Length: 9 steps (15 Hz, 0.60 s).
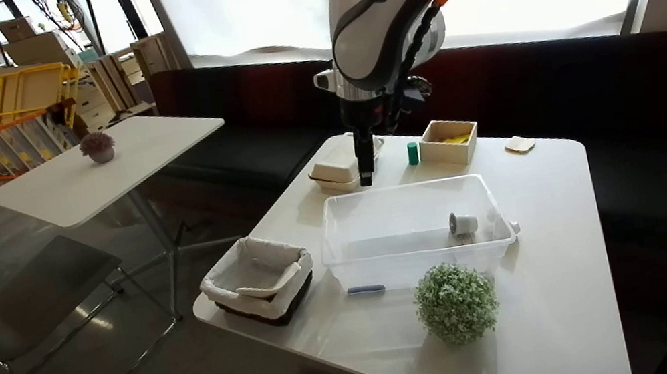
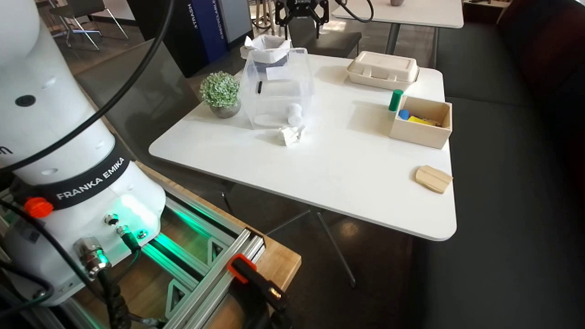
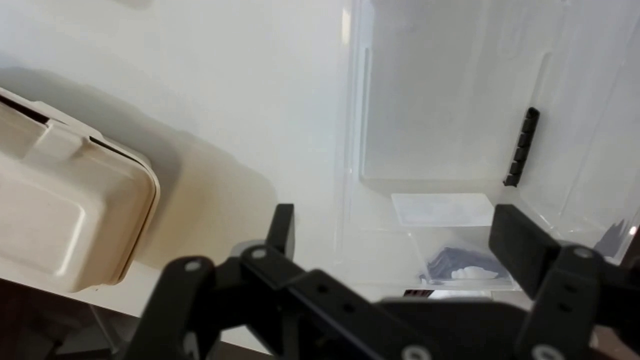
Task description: Move the clear container backwards.
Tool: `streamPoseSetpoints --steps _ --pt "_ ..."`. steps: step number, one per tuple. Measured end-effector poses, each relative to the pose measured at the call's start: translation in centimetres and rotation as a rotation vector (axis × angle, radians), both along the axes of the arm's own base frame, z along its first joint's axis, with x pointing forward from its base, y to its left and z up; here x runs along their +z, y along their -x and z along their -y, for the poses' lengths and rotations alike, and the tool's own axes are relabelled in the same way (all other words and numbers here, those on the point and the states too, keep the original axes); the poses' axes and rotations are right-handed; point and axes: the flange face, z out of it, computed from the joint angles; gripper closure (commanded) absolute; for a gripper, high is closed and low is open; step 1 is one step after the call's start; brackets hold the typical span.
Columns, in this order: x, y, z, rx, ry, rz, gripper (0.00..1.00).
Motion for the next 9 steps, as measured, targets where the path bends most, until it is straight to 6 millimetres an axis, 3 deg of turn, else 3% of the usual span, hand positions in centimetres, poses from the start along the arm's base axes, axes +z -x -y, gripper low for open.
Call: streamPoseSetpoints --steps 5,9 --pt "0.0 0.0 0.0 0.002 0.0 0.001 0.0" --pt "-0.7 -0.3 1.1 -0.004 -0.004 -0.006 0.0"
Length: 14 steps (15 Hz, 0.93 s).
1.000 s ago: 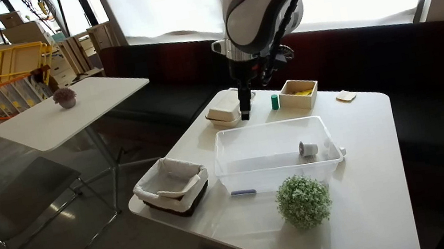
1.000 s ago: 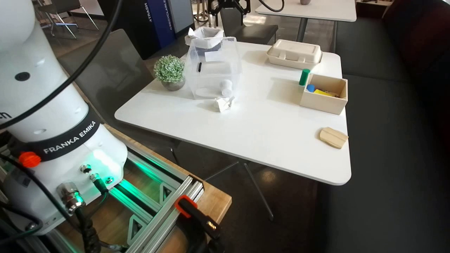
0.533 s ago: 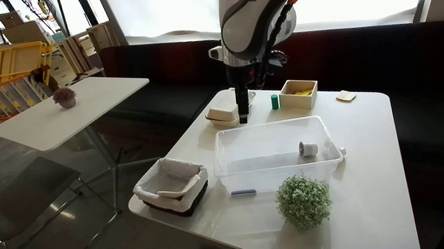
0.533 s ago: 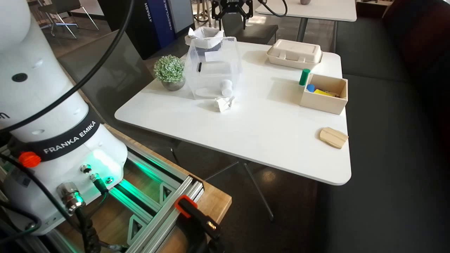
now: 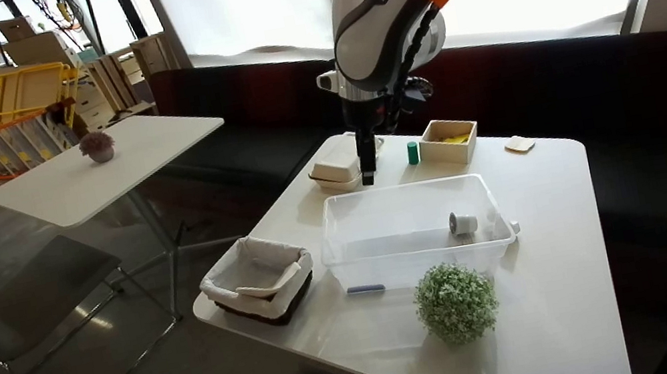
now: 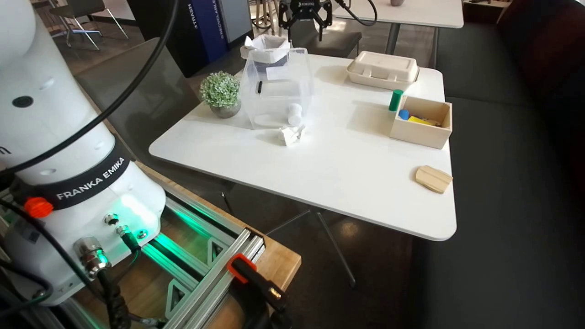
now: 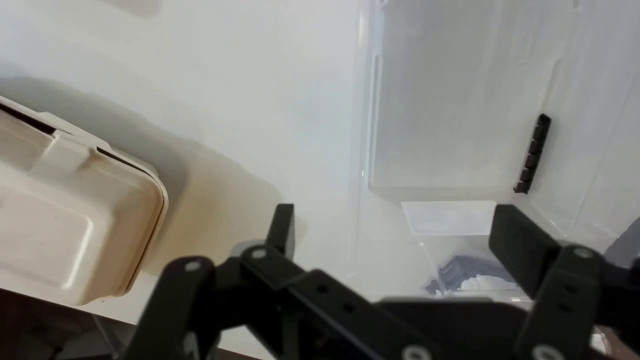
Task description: Move the clear container backwards.
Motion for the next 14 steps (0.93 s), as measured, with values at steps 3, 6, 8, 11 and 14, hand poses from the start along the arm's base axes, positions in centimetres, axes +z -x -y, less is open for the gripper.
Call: streamPoseSetpoints --steps 3,6,8,11,14 --pt "-1.5 -0.5 0.7 0.018 -0.006 -0.013 0.02" --pt "-3.5 -1.1 0.7 0.052 -0.018 -0.024 0.09" --pt "-4.7 -1.5 0.7 0.071 -0.025 -0.032 0.32" --pt "-6.2 -2.0 0.8 0.088 -0.036 -0.042 0.55" --pt "-7.0 -2.4 0.8 0.095 -0.046 -0.045 0.78"
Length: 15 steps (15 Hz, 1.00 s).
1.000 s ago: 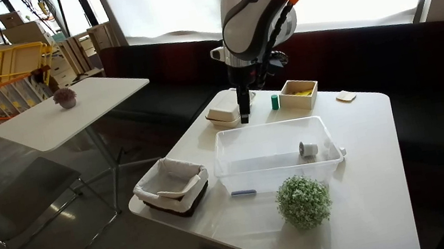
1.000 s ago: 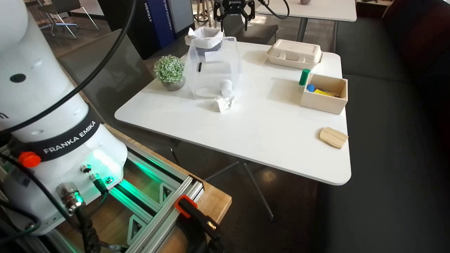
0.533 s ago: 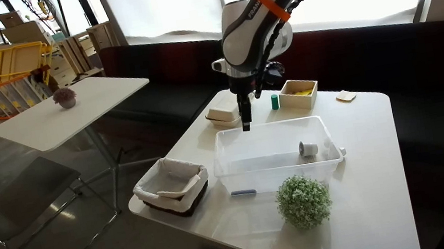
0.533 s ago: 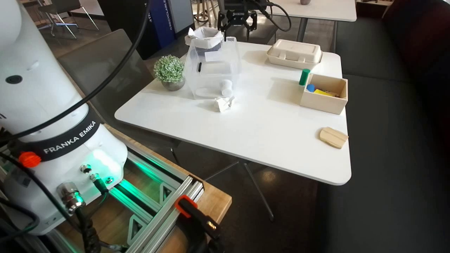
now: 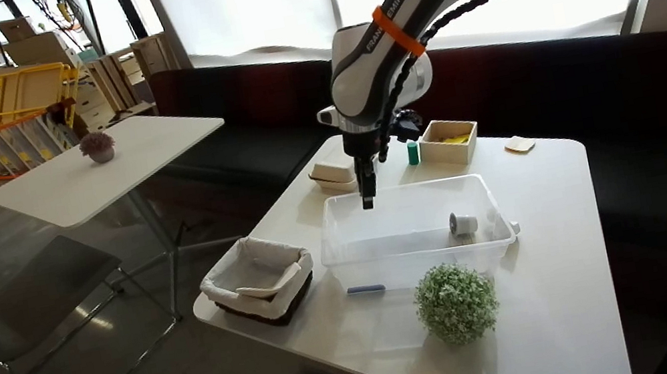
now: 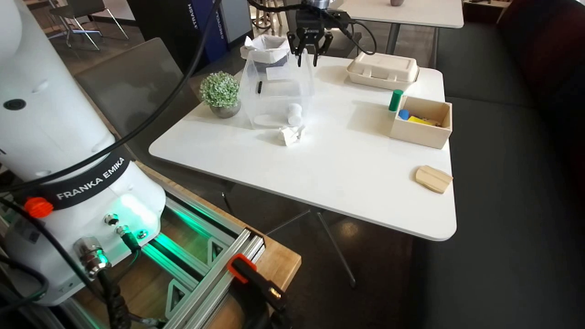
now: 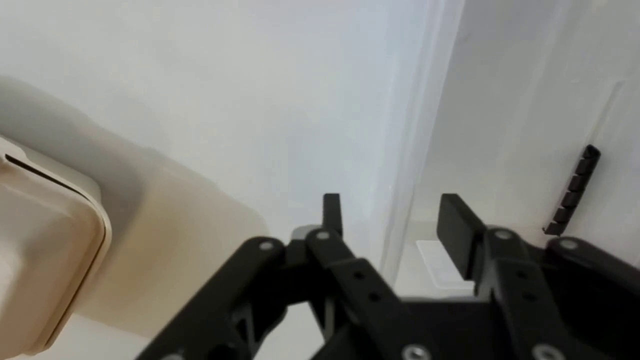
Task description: Move the clear container backwards.
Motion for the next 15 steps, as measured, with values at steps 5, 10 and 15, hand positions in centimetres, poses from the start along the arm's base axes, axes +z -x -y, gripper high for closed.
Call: streamPoseSetpoints --steps 5,10,15 --pt "-0.8 -0.5 0.1 0.007 -0.009 -0.002 1.0" --pt "-0.4 -0.9 0.6 -0.001 -0.008 0.009 0.98" --pt "1.1 -2.0 3.2 -0.042 0.017 0.044 0.98"
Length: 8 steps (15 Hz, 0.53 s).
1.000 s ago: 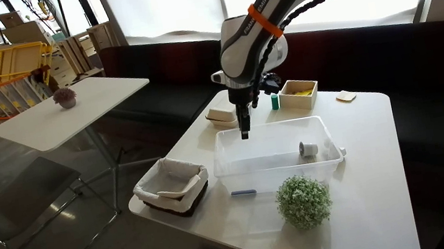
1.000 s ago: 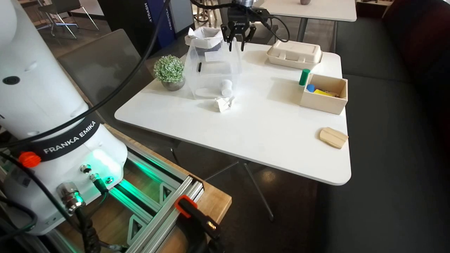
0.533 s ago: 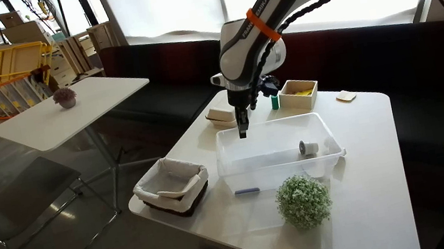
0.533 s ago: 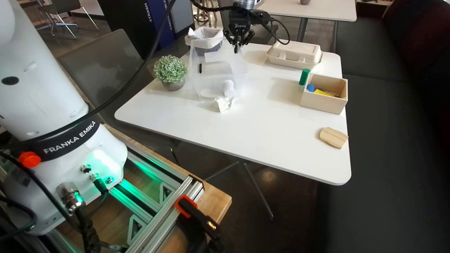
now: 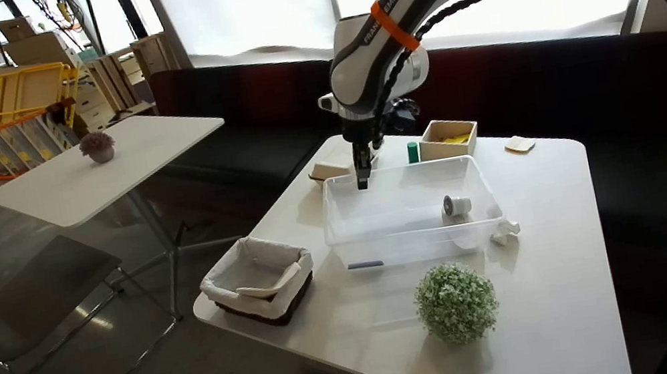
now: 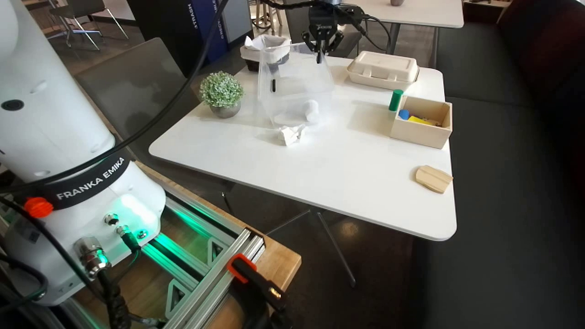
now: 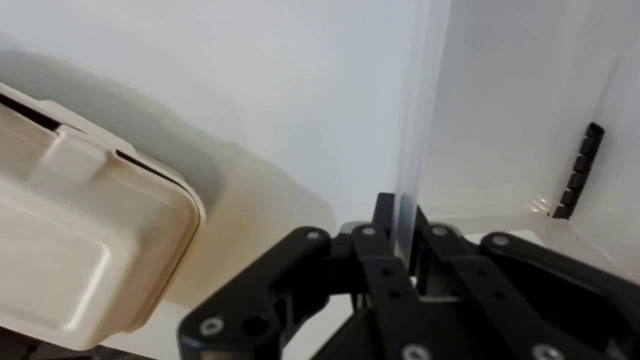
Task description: Move the clear container backwards.
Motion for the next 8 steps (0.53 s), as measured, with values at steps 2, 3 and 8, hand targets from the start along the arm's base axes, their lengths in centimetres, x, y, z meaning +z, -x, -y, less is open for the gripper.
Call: streamPoseSetpoints --steps 2,3,8 --pt "0.4 -0.2 1.1 -0.028 0.007 0.008 0.98" --pt "0.5 -0.2 1.6 -0.052 0.007 0.01 0.98" --pt "0.5 -0.6 2.6 -0.169 0.002 0.03 0.94"
